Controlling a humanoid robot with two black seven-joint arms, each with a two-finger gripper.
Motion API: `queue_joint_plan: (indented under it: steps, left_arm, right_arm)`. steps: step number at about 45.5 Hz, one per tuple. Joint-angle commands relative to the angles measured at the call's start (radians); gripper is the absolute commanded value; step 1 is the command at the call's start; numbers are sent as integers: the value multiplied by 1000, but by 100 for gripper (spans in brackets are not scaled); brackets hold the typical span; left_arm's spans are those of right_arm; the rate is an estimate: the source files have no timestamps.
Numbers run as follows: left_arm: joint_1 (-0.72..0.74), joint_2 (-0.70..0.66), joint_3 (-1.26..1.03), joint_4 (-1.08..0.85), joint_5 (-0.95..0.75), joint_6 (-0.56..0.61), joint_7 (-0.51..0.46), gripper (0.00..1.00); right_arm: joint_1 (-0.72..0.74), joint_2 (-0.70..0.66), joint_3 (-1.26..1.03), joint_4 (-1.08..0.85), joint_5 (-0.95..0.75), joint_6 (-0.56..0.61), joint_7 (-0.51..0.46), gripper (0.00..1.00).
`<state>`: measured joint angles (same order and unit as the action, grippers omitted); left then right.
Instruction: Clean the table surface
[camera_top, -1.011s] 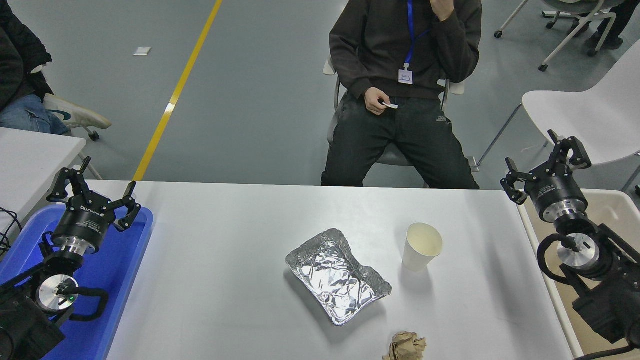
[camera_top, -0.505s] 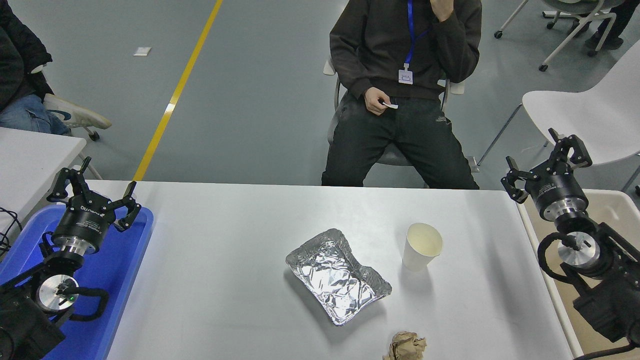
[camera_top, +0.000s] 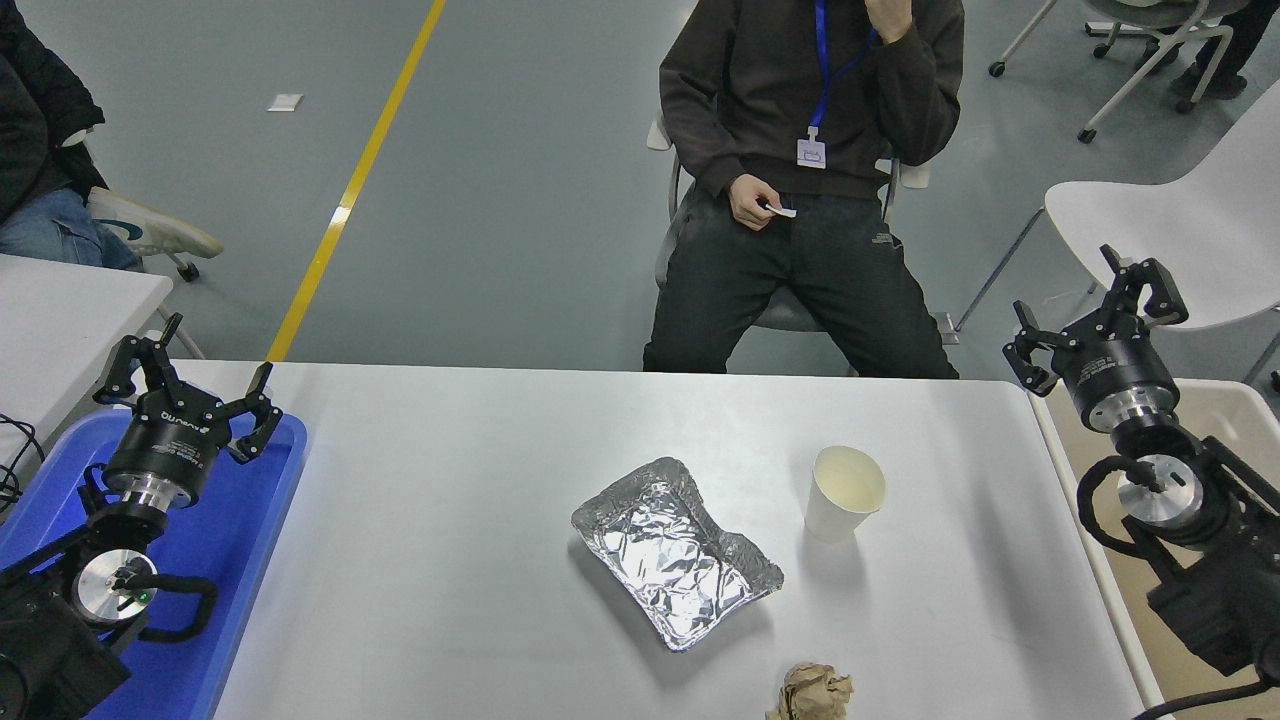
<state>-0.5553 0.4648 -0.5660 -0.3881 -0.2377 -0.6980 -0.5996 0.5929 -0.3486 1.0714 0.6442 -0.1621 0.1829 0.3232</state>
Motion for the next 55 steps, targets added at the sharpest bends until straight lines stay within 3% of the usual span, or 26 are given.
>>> queue_joint_plan:
  steps: [1, 18, 34, 55]
  left_arm:
    - [-2, -2, -2, 0, 0, -2, 1, 100]
    - [-3, -2, -3, 0, 1, -2, 1, 100]
    - [-3, -2, -3, 0, 1, -2, 1, 100]
    - [-3, -2, -3, 0, 0, -2, 1, 100]
  right_arm:
    - [-8, 28, -2, 0, 1, 6, 1, 99]
    - [-27, 23, -22, 87, -7, 4, -13, 99]
    - [-16, -127, -217, 209, -37, -16, -88, 99]
    - [44, -294, -341, 442, -425, -14, -154, 99]
